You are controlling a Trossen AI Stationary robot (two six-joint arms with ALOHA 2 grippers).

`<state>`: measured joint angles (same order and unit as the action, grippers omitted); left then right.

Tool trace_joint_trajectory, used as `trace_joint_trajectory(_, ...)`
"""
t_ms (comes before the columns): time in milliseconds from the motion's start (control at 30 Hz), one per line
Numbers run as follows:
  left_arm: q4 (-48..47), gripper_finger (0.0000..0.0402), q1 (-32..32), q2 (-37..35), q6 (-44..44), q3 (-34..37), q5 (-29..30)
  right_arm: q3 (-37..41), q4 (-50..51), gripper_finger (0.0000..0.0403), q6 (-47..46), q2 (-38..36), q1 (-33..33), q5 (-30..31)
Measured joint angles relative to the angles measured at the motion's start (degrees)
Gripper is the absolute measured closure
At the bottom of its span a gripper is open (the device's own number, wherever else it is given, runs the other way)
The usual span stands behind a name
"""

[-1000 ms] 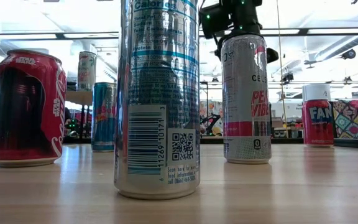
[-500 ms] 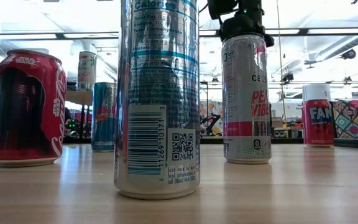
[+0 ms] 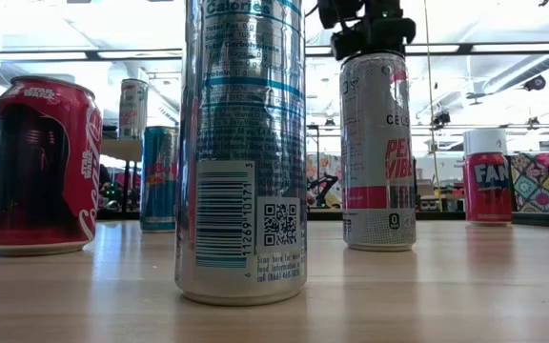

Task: Place canned beverage on shelf
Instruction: Put the blue soda can on the shelf

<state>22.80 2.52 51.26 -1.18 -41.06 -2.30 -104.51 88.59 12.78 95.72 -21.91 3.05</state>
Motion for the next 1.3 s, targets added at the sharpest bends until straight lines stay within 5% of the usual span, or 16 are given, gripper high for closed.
trace_joint_trajectory(233,-1.4,0.0402,0.0,-0.1,-3.7,0.0,10.7,0.0,-1.8,0.0181,0.7,0.0,0.6,0.0)
trace_joint_trajectory(500,-5.6,0.0402,-0.1,-2.3,-6.6,-1.8,12.3,0.2,-5.4,0.0070,1.4,0.0,0.6,0.0)
trace_joint_trajectory(733,-20.6,0.0402,-0.7,-4.2,-11.8,-8.8,12.5,2.4,-11.2,0.0051,1.8,0.0,0.7,-0.4)
trace_joint_trajectory(1300,-20.4,0.0402,-0.9,-4.8,-11.7,-7.2,12.4,11.4,-17.6,0.0051,16.7,0.1,0.7,-1.2)
